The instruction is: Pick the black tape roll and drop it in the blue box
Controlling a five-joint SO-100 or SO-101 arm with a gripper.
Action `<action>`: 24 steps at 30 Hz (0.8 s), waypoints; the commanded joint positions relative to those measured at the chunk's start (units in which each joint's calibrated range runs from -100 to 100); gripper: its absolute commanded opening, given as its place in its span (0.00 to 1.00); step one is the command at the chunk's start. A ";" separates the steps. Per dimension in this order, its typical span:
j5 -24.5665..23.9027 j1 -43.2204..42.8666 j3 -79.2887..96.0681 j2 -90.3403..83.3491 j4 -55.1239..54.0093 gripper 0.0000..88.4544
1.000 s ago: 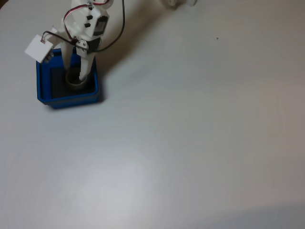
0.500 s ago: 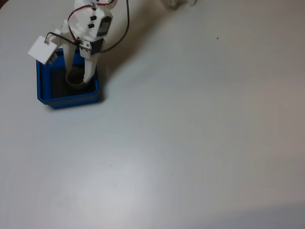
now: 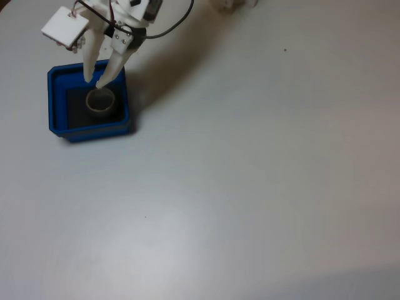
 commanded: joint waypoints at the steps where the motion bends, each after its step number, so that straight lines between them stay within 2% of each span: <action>1: 0.23 -2.68 -3.59 -3.53 -0.29 0.01; 6: 0.23 -8.93 -3.59 -3.53 -0.29 0.01; 16: -0.39 -28.38 -3.50 -3.53 -0.21 0.01; 24: -0.39 -39.12 -3.41 -2.94 -0.21 0.01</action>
